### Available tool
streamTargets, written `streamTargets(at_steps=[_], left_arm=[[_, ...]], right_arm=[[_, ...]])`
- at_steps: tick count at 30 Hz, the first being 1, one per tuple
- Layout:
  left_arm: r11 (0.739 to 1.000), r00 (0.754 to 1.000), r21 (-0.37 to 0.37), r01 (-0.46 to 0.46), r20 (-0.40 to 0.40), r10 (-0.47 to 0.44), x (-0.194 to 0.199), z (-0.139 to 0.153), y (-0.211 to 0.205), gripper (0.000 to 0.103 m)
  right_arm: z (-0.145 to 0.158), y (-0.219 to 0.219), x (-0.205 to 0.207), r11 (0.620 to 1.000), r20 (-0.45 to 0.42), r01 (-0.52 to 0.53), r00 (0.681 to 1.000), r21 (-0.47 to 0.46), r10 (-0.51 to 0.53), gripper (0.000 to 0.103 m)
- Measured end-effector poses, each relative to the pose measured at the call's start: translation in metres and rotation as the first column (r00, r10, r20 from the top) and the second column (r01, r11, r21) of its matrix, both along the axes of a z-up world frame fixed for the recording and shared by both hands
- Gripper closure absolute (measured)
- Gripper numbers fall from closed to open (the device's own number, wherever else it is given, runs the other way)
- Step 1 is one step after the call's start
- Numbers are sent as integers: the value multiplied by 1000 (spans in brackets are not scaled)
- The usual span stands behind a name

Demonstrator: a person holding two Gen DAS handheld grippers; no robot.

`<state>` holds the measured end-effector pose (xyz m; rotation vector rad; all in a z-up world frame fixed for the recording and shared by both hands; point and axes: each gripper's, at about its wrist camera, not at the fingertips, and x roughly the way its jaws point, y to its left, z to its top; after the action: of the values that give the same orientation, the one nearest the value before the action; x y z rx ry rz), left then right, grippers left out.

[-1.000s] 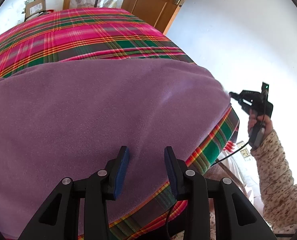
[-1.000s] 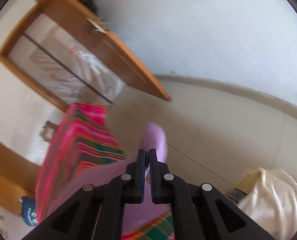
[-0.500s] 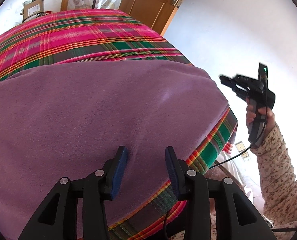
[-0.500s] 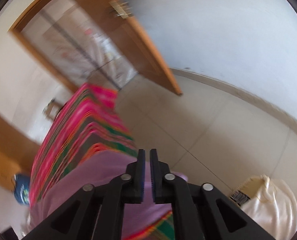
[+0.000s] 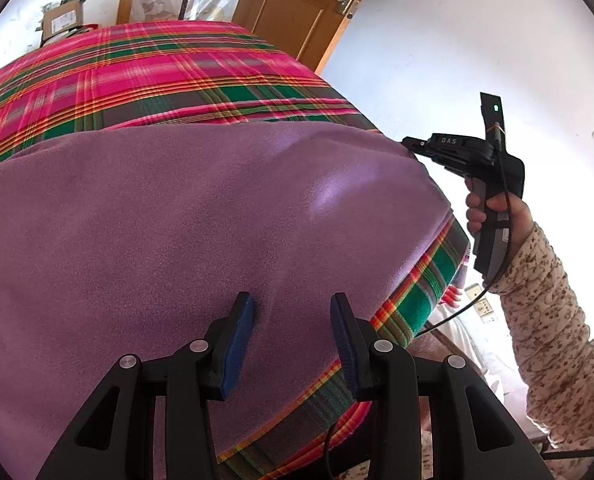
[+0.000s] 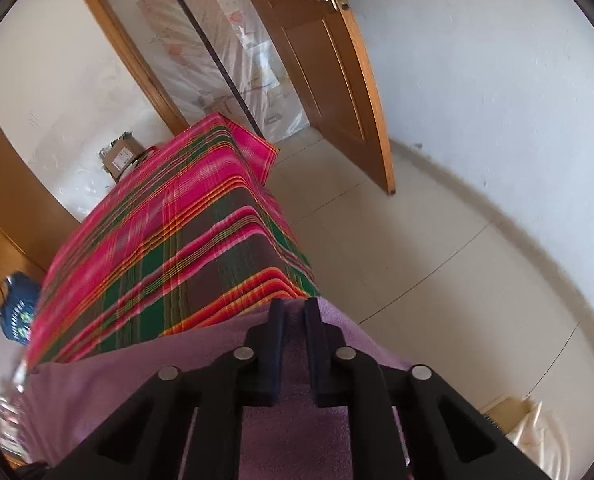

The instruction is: Fold clothes

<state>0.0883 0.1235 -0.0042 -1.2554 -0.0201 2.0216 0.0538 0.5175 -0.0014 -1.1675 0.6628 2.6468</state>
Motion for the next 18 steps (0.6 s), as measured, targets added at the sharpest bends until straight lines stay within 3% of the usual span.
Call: streamTargets(at_steps=[3,12,15,18], left_arm=[[1000,1000,1,2,-2,-2,1,0,1,63],[1000,1000,10,2,1,-2,3,1,0,63],[1000,1000,12,4,1,-4,4,1,-1,63],[1000,1000,16,4,3,-4,5,1,-2,63]], right_arm=[[5,-8,-4,997,4,9,1000,72,-9,100],[6,-9,-9,993,18,60,998,97,-62,100],[8,-10,-5,992,25,80,996,103,-83,91],[12,-13,3,989,18,86,996,118,-89,90]])
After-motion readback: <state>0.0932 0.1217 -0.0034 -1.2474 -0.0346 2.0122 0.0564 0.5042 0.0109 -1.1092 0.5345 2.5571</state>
